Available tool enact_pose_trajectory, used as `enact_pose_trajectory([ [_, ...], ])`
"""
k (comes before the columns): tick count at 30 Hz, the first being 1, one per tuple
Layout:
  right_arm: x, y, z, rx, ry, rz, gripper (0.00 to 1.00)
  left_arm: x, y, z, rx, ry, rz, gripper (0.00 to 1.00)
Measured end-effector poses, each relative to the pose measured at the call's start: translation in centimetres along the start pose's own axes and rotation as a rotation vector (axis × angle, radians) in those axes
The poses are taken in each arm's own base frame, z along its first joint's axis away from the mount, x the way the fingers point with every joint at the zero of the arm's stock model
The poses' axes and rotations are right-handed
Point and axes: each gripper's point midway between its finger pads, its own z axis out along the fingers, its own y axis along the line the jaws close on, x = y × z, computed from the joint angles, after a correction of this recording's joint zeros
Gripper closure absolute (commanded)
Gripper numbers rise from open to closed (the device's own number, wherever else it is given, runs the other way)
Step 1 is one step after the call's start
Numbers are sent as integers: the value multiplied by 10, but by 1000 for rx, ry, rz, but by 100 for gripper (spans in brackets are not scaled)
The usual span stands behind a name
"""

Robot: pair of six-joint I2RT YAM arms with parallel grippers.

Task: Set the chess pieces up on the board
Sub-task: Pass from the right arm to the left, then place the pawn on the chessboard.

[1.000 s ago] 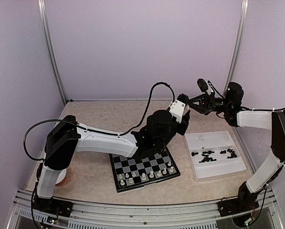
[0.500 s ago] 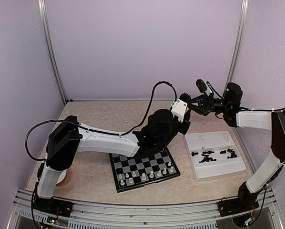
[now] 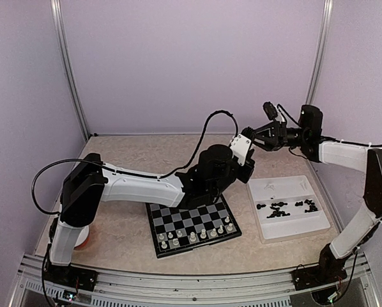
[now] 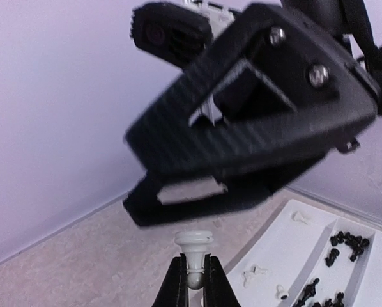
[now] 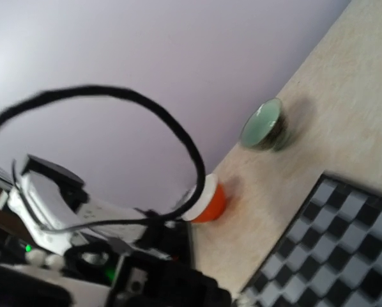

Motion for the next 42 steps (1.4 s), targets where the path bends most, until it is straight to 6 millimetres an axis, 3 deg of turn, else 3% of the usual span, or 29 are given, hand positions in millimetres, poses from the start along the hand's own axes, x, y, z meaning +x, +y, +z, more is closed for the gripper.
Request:
enact_pose_trajectory([
  [3, -20, 2, -19, 43, -19, -115, 39, 7, -2, -4, 70, 91, -18, 100],
  [6, -37, -5, -57, 155, -77, -226, 39, 7, 2, -13, 170, 217, -98, 100],
  [10, -37, -24, -92, 340, -105, -318, 39, -6, 24, -20, 311, 369, -301, 100],
  [13, -28, -28, -95, 411, -75, -369, 39, 8, 52, -33, 379, 542, -474, 100],
  [15, -22, -28, -97, 436, -58, -393, 39, 33, 66, -49, 401, 696, -564, 100],
  [18, -17, -29, -98, 459, -36, -421, 40, 74, 72, -84, 412, 938, -641, 100],
  [23, -11, -33, -98, 468, -15, -429, 40, 128, 83, -142, 331, 1255, -631, 100],
  [28, -6, -35, -98, 467, -9, -423, 40, 164, 102, -183, 201, 1449, -550, 100],
  [32, -4, -36, -98, 466, -5, -421, 40, 185, 110, -199, 131, 1541, -473, 100],
  [38, 1, -35, -97, 465, -3, -422, 40, 214, 104, -212, 101, 1638, -397, 100],
  [42, 2, -33, -97, 466, -2, -429, 40, 225, 104, -214, 91, 1667, -369, 91],
])
